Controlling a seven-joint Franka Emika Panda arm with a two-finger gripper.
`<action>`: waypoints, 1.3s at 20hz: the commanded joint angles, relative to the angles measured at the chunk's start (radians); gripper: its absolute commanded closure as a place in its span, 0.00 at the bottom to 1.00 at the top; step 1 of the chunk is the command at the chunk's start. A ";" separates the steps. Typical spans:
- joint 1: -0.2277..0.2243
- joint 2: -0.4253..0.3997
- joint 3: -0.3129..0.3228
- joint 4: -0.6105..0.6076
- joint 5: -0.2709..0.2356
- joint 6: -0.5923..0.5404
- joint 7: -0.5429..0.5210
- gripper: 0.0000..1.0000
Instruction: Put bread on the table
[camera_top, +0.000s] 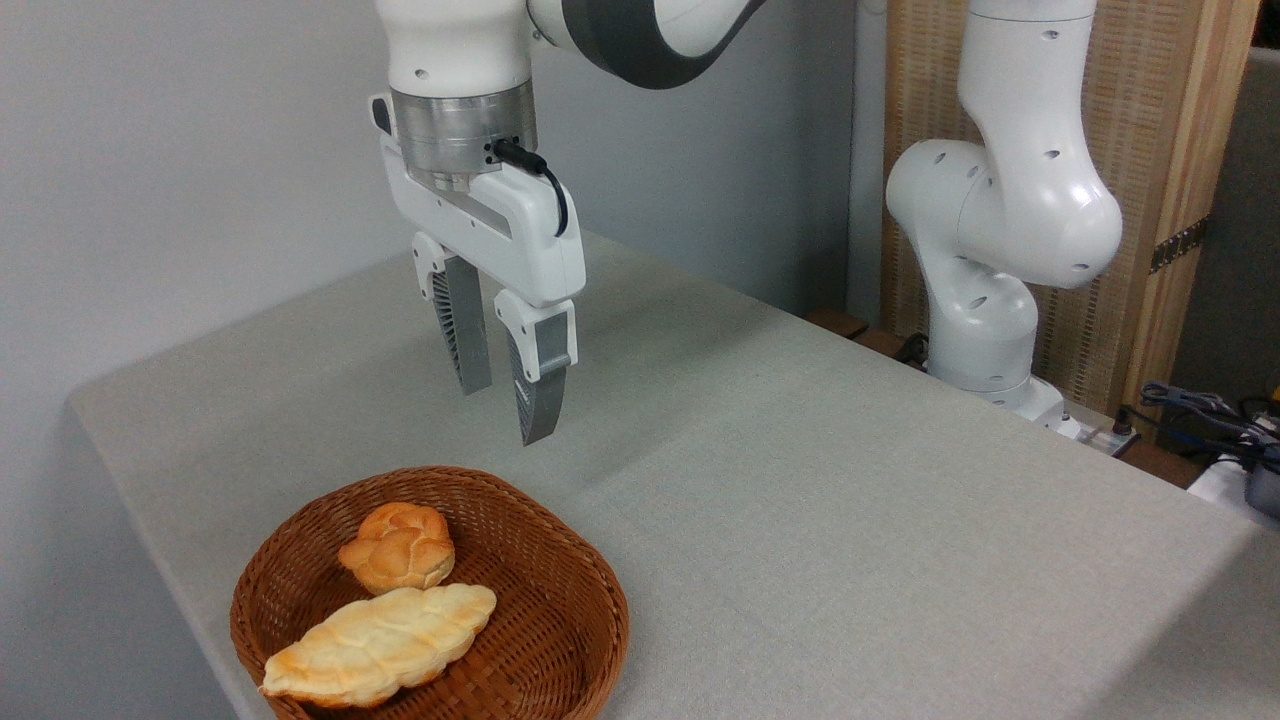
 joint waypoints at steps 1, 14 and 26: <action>-0.002 0.005 -0.008 0.014 0.006 -0.006 -0.019 0.00; -0.002 0.005 -0.008 0.012 0.006 0.001 -0.016 0.00; -0.002 0.097 -0.039 0.011 -0.004 0.236 -0.022 0.00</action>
